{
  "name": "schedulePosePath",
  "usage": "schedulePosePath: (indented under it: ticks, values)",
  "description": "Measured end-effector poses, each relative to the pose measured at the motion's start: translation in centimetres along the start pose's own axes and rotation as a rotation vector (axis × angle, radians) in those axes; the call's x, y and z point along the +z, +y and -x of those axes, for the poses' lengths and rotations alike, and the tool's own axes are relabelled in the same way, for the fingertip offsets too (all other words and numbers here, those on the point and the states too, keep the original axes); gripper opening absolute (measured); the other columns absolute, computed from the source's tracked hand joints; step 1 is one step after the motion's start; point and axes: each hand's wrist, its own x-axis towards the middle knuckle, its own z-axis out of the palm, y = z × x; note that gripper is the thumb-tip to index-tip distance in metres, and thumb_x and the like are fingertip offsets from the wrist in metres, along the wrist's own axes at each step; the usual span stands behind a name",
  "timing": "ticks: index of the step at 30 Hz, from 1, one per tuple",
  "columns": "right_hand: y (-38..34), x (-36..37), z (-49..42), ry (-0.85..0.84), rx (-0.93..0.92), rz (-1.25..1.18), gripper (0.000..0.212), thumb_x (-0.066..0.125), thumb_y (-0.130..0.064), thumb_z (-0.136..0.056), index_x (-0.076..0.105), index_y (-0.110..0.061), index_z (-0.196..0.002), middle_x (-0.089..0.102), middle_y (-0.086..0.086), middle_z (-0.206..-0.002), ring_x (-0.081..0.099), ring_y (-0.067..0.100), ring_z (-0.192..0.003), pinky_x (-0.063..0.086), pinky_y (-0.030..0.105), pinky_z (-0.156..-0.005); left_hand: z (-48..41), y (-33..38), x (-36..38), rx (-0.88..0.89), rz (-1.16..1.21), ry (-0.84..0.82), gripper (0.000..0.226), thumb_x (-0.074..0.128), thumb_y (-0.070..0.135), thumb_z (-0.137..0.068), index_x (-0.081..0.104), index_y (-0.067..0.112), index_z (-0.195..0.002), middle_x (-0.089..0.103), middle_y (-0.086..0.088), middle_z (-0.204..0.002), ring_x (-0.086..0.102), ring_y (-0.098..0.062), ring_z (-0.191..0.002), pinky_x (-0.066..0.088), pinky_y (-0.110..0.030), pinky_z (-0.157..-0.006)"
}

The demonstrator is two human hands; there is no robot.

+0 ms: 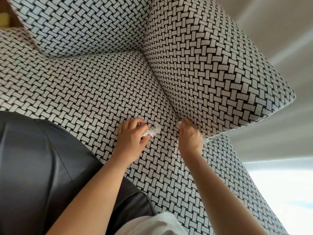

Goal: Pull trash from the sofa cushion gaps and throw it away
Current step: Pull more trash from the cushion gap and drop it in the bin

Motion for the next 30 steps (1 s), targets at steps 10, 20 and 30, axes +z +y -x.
schedulePosePath:
  ticks: [10,20,30]
  values:
    - [-1.2,0.8,-1.8,-0.149,0.131,0.089,0.023,0.041,-0.015,-0.097,0.047,-0.013,-0.119,0.062,0.007,-0.093,0.056,0.017,-0.073,0.047,0.026,-0.061,0.2,-0.2,0.0,-0.029,0.057,0.0,0.026,0.061,0.03,-0.08,0.064,0.013,-0.099,0.053,0.001,-0.112,0.047,-0.021,-0.109,0.029,-0.037,-0.1]
    - [-2.4,1.0,-3.5,-0.357,0.241,0.082,0.031,0.022,-0.031,-0.099,0.044,-0.012,-0.112,0.055,0.007,-0.083,0.05,0.019,-0.066,0.032,0.023,-0.049,0.3,0.0,-0.3,-0.033,0.079,0.007,0.029,0.063,0.03,-0.083,0.064,0.012,-0.105,0.05,0.002,-0.115,0.044,-0.016,-0.111,0.021,-0.031,-0.103]
    - [-1.8,3.3,-2.8,0.077,0.362,-0.333,0.029,0.042,-0.036,-0.095,0.067,-0.021,-0.094,0.06,-0.004,-0.07,0.048,0.013,-0.056,0.026,0.016,-0.046,0.1,-0.4,-0.7,-0.091,0.24,-0.001,0.022,0.055,0.021,-0.089,0.061,0.006,-0.105,0.053,-0.001,-0.106,0.047,-0.015,-0.098,0.04,-0.04,-0.094]
